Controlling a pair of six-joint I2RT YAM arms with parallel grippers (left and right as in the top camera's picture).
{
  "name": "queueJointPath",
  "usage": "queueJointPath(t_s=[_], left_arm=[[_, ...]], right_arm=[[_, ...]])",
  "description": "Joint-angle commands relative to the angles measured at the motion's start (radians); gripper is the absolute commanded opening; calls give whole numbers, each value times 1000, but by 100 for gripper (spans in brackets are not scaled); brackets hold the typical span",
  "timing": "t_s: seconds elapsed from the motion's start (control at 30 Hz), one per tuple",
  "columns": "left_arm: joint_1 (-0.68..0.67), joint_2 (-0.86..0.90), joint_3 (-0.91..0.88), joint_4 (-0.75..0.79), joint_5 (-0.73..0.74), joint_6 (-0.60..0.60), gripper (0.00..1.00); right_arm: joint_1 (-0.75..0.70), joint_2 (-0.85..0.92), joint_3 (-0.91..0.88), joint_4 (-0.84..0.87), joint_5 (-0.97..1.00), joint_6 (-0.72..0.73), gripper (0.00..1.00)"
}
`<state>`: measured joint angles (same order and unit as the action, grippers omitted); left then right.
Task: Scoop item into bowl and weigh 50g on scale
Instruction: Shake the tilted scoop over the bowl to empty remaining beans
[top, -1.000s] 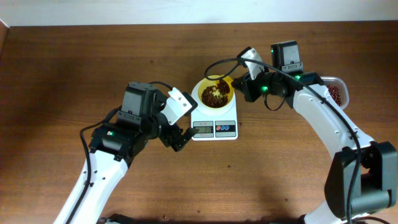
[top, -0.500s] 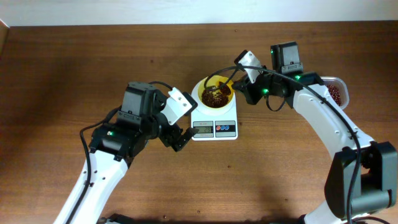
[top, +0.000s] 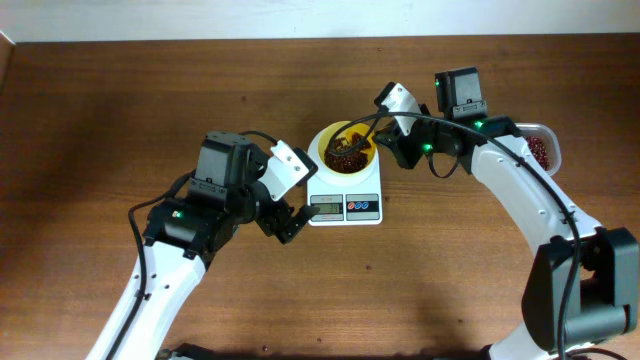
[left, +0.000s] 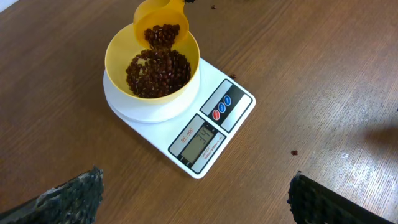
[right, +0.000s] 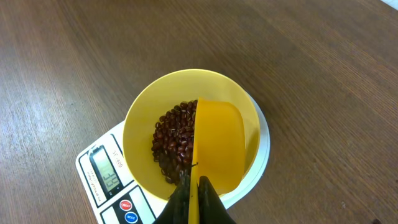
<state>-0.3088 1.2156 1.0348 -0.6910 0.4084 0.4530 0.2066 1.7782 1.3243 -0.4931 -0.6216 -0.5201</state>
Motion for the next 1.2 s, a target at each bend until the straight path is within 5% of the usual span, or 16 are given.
queueJointPath(t_s=[0.0, 0.6, 1.17], left_arm=[[4, -10, -6, 2, 14, 13, 99], [4, -10, -6, 2, 14, 13, 99], [4, -10, -6, 2, 14, 13, 99]], right_arm=[[10, -19, 9, 4, -25, -5, 4], [10, -19, 9, 27, -52, -187, 4], [10, -19, 9, 54, -108, -192, 4]])
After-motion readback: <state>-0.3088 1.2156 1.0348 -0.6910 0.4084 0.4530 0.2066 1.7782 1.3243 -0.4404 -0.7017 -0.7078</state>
